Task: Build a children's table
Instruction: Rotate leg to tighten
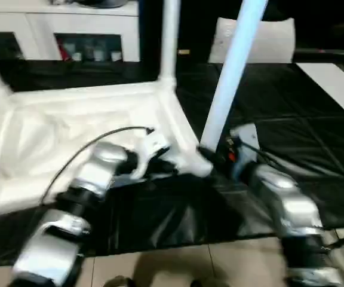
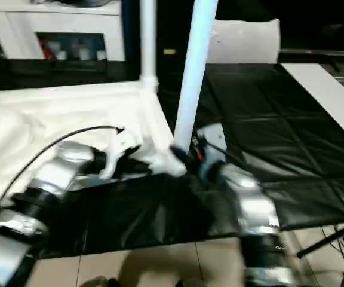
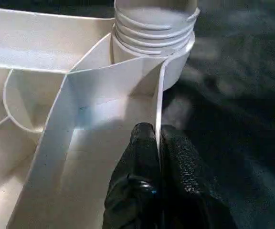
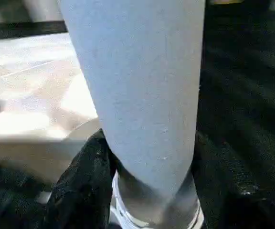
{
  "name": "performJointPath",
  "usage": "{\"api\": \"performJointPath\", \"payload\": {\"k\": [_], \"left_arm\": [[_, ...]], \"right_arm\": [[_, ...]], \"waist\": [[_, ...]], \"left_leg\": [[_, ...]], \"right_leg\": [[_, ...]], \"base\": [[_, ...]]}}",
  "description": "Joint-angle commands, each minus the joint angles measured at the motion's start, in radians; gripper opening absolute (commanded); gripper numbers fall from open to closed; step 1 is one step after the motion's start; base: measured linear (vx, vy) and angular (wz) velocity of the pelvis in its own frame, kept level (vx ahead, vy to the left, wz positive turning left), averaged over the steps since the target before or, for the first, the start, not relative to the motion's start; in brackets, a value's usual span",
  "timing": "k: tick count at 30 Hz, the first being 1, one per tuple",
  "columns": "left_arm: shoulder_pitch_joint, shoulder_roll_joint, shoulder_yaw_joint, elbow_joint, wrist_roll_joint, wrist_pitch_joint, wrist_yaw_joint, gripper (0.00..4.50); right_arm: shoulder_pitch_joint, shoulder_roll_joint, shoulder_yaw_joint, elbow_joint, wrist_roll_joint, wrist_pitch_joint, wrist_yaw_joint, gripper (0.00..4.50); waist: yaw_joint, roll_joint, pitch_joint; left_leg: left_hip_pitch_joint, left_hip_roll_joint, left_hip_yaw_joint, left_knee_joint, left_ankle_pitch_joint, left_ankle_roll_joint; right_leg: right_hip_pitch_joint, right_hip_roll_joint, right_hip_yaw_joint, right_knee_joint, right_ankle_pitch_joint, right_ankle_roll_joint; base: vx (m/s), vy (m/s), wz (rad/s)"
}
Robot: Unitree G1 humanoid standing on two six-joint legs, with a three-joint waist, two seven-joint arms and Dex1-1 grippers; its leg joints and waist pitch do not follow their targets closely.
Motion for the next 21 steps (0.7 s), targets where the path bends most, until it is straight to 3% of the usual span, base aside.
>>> {"api": "performJointPath", "payload": {"k": [1,3,4,5,9,12,14,17,19,21], "left_arm": [[-0.039,-0.126,0.013,-0.041,-0.054,-0.007,0.129,0.0],[-0.04,-0.13,0.006,-0.047,-0.044,-0.002,0.138,0.0],[-0.038,-0.125,-0.001,-0.049,-0.04,-0.008,0.13,0.0],[-0.032,-0.104,-0.014,-0.053,-0.028,-0.024,0.107,0.0],[-0.009,-0.059,-0.023,-0.067,-0.016,-0.051,0.066,0.0],[0.009,-0.018,-0.025,-0.078,-0.02,-0.075,0.018,0.0],[0.022,0.024,-0.034,-0.077,-0.025,-0.127,-0.043,0.0],[0.04,0.086,-0.046,-0.071,-0.043,-0.221,-0.152,0.0],[0.046,0.122,-0.053,-0.067,-0.059,-0.248,-0.225,0.0],[0.048,0.14,-0.062,-0.062,-0.061,-0.272,-0.258,0.0]], "right_arm": [[-0.004,0.124,0.127,0.058,0.055,0.052,0.026,1.95],[-0.006,0.129,0.133,0.058,0.056,0.031,0.042,1.95],[-0.005,0.126,0.132,0.055,0.057,0.018,0.049,2.51],[0.0,0.118,0.121,0.049,0.061,0.001,0.063,2.65],[0.015,0.081,0.1,0.025,0.059,-0.019,0.096,3.02],[0.024,0.028,0.087,0.008,0.065,-0.04,0.139,3.15],[0.029,-0.027,0.078,-0.009,0.081,-0.049,0.205,3.47],[0.035,-0.125,0.085,-0.031,0.095,-0.076,0.332,3.67],[0.04,-0.195,0.1,-0.046,0.111,-0.087,0.446,4.0],[0.041,-0.224,0.107,-0.052,0.119,-0.09,0.497,4.05]], "waist": [[0.0,-0.002,-0.05],[0.001,-0.001,-0.054],[0.003,0.003,-0.055],[0.003,0.003,-0.056],[0.005,0.002,-0.059],[0.006,0.0,-0.061],[0.009,0.001,-0.062],[0.011,-0.002,-0.066],[0.011,0.0,-0.069],[0.015,0.001,-0.069]], "left_leg": [[0.035,0.062,-0.053,-0.09,-0.389,-0.055],[0.03,0.062,-0.05,-0.093,-0.342,-0.037],[0.03,0.062,-0.048,-0.093,-0.326,-0.028],[0.027,0.062,-0.046,-0.093,-0.31,-0.021],[0.024,0.061,-0.043,-0.09,-0.283,-0.001],[0.023,0.061,-0.041,-0.087,-0.262,0.014],[0.021,0.061,-0.041,-0.085,-0.236,0.026],[0.017,0.06,-0.038,-0.08,-0.183,0.055],[0.02,0.062,-0.035,-0.076,-0.145,0.072],[0.022,0.063,-0.033,-0.073,-0.133,0.086]], "right_leg": [[0.006,-0.067,0.042,-0.106,-0.482,-0.133],[0.015,-0.062,0.041,-0.101,-0.398,-0.14],[0.015,-0.062,0.043,-0.099,-0.359,-0.148],[0.018,-0.061,0.043,-0.095,-0.321,-0.156],[0.024,-0.062,0.043,-0.09,-0.272,-0.177],[0.029,-0.063,0.043,-0.09,-0.267,-0.179],[0.032,-0.064,0.042,-0.087,-0.243,-0.185],[0.04,-0.061,0.041,-0.077,-0.163,-0.201],[0.042,-0.058,0.039,-0.065,-0.088,-0.234],[0.041,-0.058,0.039,-0.061,-0.062,-0.253]], "base": [[0.0,0.0,0.0],[0.0,0.0,0.0],[0.0,0.0,0.0],[0.0,0.0,0.0],[0.0,0.0,0.0],[0.0,0.0,0.0],[0.0,0.0,0.0],[0.0,0.0,0.0],[0.0,0.0,0.0],[0.0,0.0,0.0]]}}
